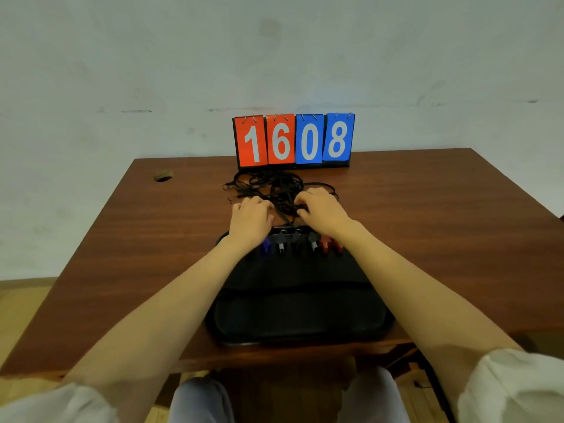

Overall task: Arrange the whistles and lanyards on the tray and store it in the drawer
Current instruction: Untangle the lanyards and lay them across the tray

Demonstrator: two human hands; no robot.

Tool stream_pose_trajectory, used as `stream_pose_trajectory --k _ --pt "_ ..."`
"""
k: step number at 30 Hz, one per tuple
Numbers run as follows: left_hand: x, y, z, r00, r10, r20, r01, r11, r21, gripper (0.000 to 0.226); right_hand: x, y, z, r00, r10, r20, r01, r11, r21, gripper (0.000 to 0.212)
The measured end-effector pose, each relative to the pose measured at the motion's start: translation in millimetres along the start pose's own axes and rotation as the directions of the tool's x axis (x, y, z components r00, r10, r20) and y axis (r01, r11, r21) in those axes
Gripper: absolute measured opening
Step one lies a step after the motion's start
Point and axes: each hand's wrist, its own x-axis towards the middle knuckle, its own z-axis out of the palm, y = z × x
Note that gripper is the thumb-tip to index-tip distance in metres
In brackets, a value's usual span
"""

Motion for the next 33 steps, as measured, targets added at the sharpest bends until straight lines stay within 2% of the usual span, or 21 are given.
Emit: stream_pose_trajectory --k 5,11,14,18,22,25,27,30,33 --pt "45.8 -39.8 13.0 0.987 -0.120 0.106 0.114 0.991 0.064 0.035 61.8 -3.0 16.4 0.997 0.002 0.079 -0.007 0.998 0.059 0.032" --pt "80.6 -78.2 40.1 0.948 -0.282 0.150 0.295 0.953 -0.073 0.045 117.2 -29.2 63.6 0.985 -0.054 0.162 0.042 0.996 0.074 0.036" --pt "93.7 -91.6 54.1 0.938 -0.315 0.146 0.330 0.939 -0.093 0.047 133.3 -35.6 87.4 0.976 -0.062 0.209 0.044 0.995 0.087 0.044" --pt "106.3 -104.2 61.7 0.946 -0.305 0.107 0.316 0.943 -0.103 0.029 145.7 -27.2 101.4 0.971 -0.033 0.238 0.024 0.999 0.039 0.047" --pt "105.6 -111.1 60.5 0.957 -0.275 0.091 0.289 0.925 -0.246 0.012 144.7 -20.3 101.3 0.985 0.012 0.172 -0.024 0.997 0.067 0.050" --pt "102.0 -105.7 47.7 0.975 -0.221 -0.028 0.200 0.923 -0.330 0.011 143.2 -24.5 93.4 0.999 -0.043 -0.009 0.044 0.991 0.123 0.048" --pt "101.1 -98.0 31.3 0.980 -0.163 -0.115 0.115 0.934 -0.338 0.012 144.2 -30.2 81.6 0.995 -0.074 -0.065 0.086 0.976 0.202 0.036" --pt "100.0 -83.6 2.6 0.973 -0.100 -0.209 0.027 0.945 -0.326 0.012 145.5 -38.2 52.5 0.999 0.011 -0.032 -0.002 0.965 0.263 0.022" --pt "101.9 -69.9 -23.0 0.956 -0.110 -0.273 0.037 0.964 -0.263 0.014 145.2 -39.7 20.1 0.989 0.080 -0.123 -0.044 0.961 0.273 0.023"
